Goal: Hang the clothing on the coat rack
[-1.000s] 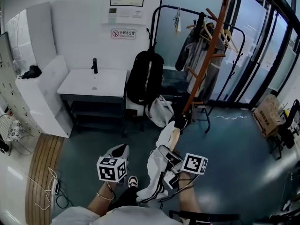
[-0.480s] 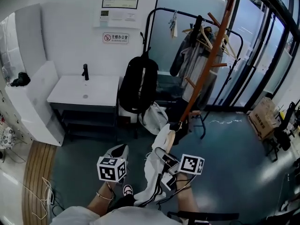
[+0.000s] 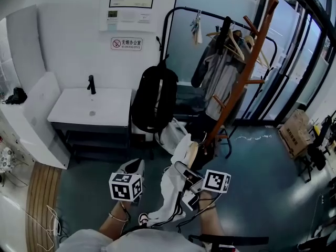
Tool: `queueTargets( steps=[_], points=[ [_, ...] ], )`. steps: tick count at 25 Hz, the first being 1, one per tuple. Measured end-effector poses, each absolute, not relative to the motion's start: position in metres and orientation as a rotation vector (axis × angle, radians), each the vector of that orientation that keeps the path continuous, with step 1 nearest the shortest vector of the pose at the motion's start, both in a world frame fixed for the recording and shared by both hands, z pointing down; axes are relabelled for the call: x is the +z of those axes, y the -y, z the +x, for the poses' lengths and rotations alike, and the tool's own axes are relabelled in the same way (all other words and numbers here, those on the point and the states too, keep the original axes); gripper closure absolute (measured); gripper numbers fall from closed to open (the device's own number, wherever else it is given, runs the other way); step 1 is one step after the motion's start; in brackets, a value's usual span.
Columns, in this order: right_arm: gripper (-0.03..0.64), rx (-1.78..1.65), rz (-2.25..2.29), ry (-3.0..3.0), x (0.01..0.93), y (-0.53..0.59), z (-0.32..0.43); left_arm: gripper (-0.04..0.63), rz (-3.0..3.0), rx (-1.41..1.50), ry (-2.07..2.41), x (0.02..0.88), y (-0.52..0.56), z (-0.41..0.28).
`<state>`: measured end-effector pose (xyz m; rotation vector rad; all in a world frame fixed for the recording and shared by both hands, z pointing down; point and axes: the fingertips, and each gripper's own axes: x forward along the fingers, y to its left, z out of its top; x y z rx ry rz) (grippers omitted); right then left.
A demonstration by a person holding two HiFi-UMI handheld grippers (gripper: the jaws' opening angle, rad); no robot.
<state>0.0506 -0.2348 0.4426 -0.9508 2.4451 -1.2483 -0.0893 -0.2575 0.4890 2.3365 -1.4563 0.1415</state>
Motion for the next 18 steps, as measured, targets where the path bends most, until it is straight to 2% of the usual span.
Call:
queueTargets(
  steps=[18],
  points=[
    [0.544, -1.244, -0.994, -2.436, 0.434, 0.351, 0.042, 0.588, 2.350, 0.091, 1.397, 0.487, 0.388, -0.098]
  ],
)
